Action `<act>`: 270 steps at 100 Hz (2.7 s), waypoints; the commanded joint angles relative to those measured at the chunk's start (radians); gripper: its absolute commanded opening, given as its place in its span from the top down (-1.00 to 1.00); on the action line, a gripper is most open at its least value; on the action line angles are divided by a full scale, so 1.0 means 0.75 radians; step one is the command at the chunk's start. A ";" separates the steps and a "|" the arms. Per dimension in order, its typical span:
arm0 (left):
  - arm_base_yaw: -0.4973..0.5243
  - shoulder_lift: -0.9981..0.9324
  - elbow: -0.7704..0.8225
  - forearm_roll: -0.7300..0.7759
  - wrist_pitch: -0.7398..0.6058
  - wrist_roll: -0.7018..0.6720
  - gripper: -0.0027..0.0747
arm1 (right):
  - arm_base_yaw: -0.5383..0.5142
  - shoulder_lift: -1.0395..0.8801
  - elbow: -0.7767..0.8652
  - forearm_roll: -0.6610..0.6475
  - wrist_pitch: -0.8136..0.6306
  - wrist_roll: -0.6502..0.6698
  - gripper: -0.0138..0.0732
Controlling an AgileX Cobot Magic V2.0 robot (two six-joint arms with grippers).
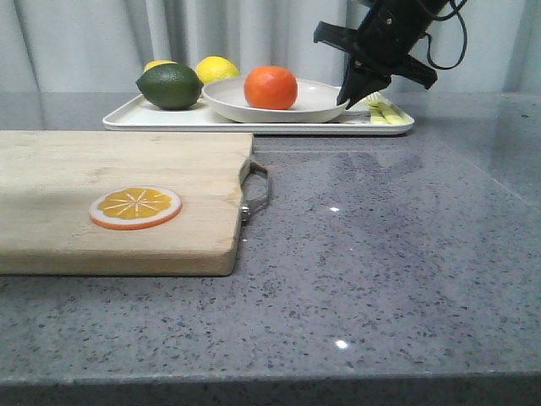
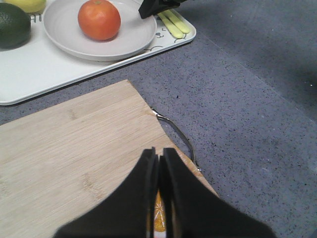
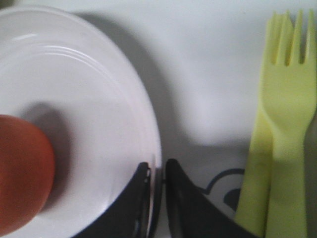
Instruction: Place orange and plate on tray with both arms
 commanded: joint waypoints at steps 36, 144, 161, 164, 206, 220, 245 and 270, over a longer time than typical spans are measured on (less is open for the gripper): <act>0.001 -0.018 -0.036 -0.020 -0.088 -0.009 0.98 | -0.021 -0.176 -0.045 0.016 0.046 -0.012 0.10; 0.001 -0.045 -0.036 -0.047 -0.088 -0.009 0.98 | 0.074 -0.939 0.694 -0.163 -0.027 -0.134 0.84; 0.001 -0.045 -0.036 -0.047 -0.082 -0.009 0.98 | 0.115 -1.203 1.135 -0.163 -0.281 -0.134 0.84; 0.001 -0.045 -0.036 -0.047 -0.082 -0.009 0.98 | 0.118 -1.259 1.203 -0.163 -0.332 -0.134 0.84; 0.001 -0.153 -0.004 -0.044 -0.097 -0.001 0.98 | 0.118 -1.860 1.860 -0.178 -0.655 -0.135 0.84; 0.001 -0.263 0.085 -0.042 -0.135 -0.001 0.98 | 0.118 -2.031 1.978 -0.193 -0.701 -0.147 0.84; 0.001 -0.457 0.295 -0.041 -0.153 -0.001 0.98 | 0.118 -2.301 2.181 -0.194 -0.761 -0.148 0.84; 0.001 -0.673 0.469 -0.035 -0.168 0.001 0.98 | 0.118 -2.517 2.378 -0.194 -0.784 -0.148 0.84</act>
